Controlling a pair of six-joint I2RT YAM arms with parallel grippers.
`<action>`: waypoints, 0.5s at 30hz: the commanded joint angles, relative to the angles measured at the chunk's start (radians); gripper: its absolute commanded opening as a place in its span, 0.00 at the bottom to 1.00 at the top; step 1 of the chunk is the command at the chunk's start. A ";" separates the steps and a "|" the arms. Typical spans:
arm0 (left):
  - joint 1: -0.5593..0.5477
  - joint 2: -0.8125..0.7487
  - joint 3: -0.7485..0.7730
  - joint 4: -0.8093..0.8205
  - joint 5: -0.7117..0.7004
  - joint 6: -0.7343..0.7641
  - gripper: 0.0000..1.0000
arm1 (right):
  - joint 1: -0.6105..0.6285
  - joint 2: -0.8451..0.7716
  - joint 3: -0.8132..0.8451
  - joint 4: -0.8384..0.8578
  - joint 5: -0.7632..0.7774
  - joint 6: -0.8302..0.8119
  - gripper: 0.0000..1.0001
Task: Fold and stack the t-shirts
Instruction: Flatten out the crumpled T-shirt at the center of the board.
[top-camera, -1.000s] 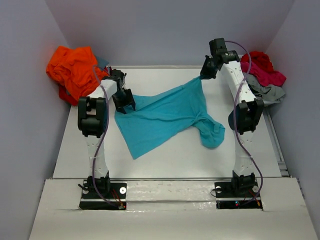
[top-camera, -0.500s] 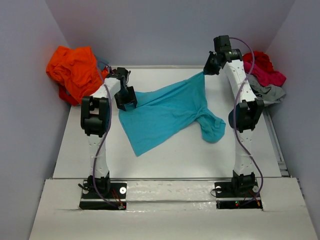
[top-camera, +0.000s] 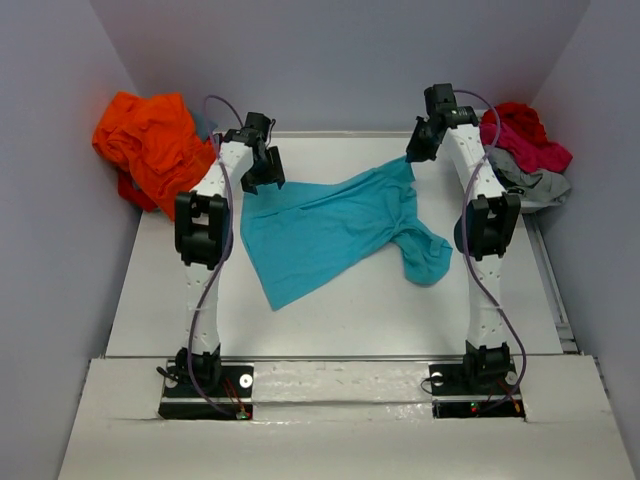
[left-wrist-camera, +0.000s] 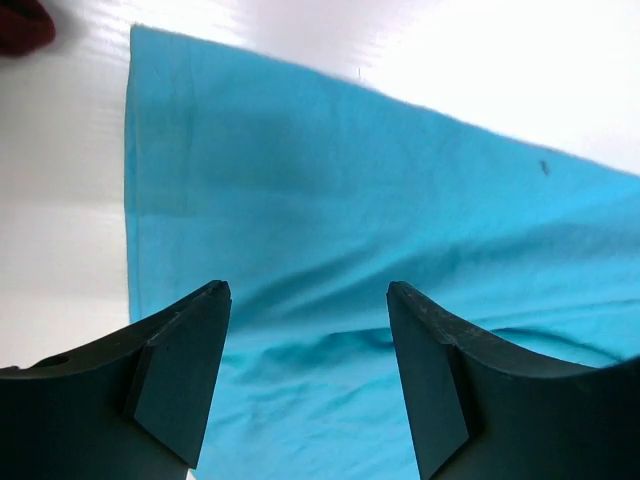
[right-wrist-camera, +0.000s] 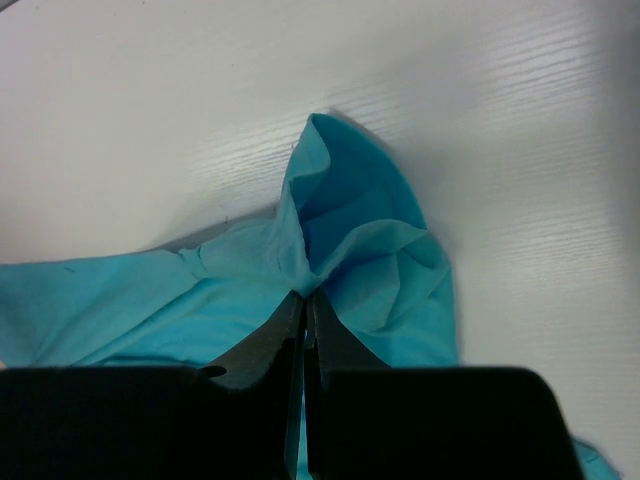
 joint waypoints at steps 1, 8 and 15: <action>0.005 0.074 0.088 -0.042 -0.020 -0.002 0.76 | -0.006 -0.006 0.002 0.020 -0.013 -0.031 0.07; 0.034 0.169 0.134 -0.041 -0.011 -0.010 0.76 | -0.006 -0.010 -0.013 0.011 -0.030 -0.039 0.07; 0.066 0.226 0.163 -0.038 0.015 -0.012 0.76 | -0.006 -0.018 -0.036 0.009 -0.068 -0.022 0.07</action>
